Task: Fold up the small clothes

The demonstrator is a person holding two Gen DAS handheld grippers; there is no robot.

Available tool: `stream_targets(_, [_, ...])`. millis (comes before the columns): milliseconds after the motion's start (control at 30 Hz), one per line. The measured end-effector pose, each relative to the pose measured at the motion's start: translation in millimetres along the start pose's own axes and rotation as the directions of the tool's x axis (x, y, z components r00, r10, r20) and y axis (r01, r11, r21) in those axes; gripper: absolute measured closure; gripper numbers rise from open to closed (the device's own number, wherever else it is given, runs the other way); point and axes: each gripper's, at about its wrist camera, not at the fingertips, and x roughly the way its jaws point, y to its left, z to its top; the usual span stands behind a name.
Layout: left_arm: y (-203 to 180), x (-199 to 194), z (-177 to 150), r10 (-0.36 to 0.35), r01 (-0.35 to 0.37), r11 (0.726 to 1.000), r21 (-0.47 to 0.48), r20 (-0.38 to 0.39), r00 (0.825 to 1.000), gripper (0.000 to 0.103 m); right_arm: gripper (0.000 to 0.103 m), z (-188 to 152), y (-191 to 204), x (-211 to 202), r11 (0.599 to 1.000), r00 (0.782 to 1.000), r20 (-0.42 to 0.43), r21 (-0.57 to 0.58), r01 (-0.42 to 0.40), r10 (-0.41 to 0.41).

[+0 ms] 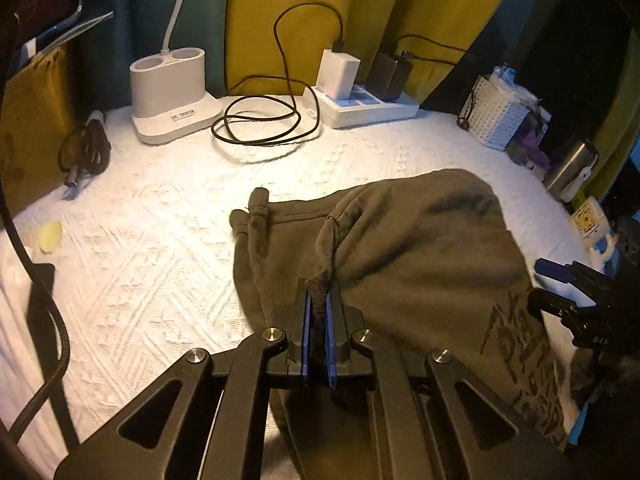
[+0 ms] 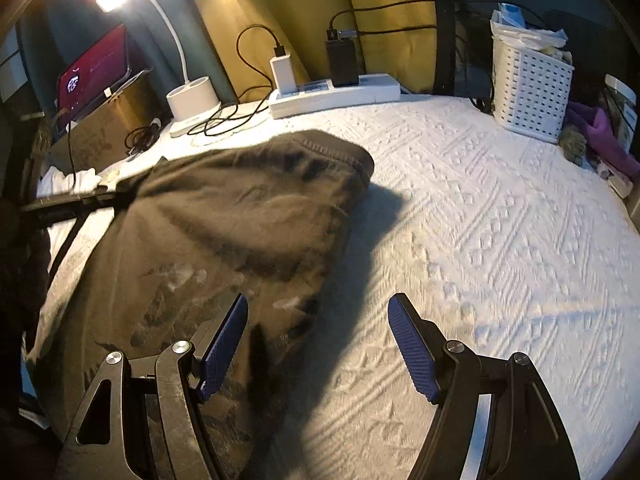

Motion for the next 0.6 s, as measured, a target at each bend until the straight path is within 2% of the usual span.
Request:
stream_targets(300, [3, 0, -5, -0.031, 0.032, 0.999, -0.012, 0.033, 0.999, 0.098, 0.03, 44, -22, 15, 0.994, 0.997, 0.048, 0.081, -0.069, 0.066])
stream_targets(400, [4, 0, -6, -0.044, 0.045, 0.999, -0.015, 0.035, 0.998, 0.098, 0.046, 60, -30, 29, 0.988, 0.995, 0.038, 0.123, -0.094, 0.09])
stream_targets(567, [5, 1, -7, -0.056, 0.057, 0.998, -0.011, 0.04, 0.998, 0.098, 0.059, 70, -35, 53, 0.975, 0.992, -0.006, 0.183, -0.126, 0.129])
stream_targets(600, [5, 1, -7, -0.058, 0.058, 0.998, -0.011, 0.04, 0.998, 0.098, 0.069, 71, -35, 56, 0.974, 0.991, -0.007, 0.186, -0.127, 0.13])
